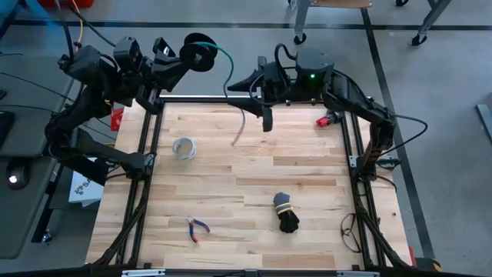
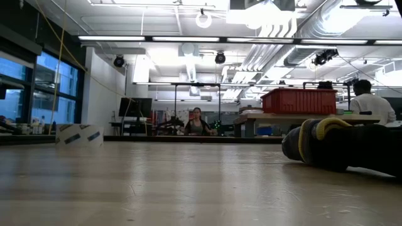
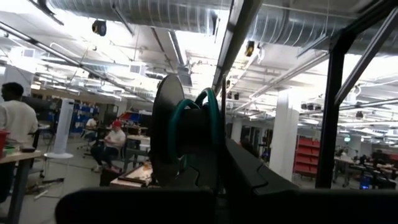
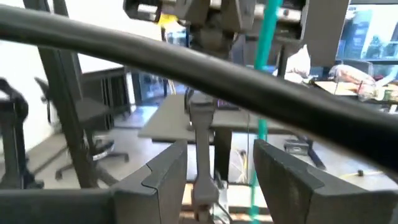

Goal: Coil cords
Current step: Coil the green wire on the spool

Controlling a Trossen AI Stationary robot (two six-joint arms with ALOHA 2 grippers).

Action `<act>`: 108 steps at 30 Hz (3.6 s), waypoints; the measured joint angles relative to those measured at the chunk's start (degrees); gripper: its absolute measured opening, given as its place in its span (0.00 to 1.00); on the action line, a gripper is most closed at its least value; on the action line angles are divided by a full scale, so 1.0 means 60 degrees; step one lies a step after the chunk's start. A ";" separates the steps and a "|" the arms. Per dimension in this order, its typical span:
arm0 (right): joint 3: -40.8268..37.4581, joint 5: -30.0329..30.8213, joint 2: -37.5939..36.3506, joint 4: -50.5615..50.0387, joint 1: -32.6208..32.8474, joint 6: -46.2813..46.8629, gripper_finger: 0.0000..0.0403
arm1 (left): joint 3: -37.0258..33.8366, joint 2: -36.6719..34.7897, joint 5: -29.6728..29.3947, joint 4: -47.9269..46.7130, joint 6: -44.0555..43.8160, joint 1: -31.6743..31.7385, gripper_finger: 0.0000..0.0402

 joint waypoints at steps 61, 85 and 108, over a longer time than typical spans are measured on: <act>-0.0011 0.0231 -0.0114 0.1405 0.0080 0.0147 0.19 | 0.0003 0.0441 0.0189 0.1158 -0.0590 0.0011 0.00; -0.0022 0.0237 0.0763 0.2624 0.1015 -0.1173 0.00 | 0.0004 0.0941 0.0219 0.2616 -0.5267 0.0007 0.00; 0.0000 0.0348 0.0524 0.2097 0.0801 -0.1620 0.06 | 0.0000 0.0909 0.0095 0.1972 -0.8246 -0.0455 0.00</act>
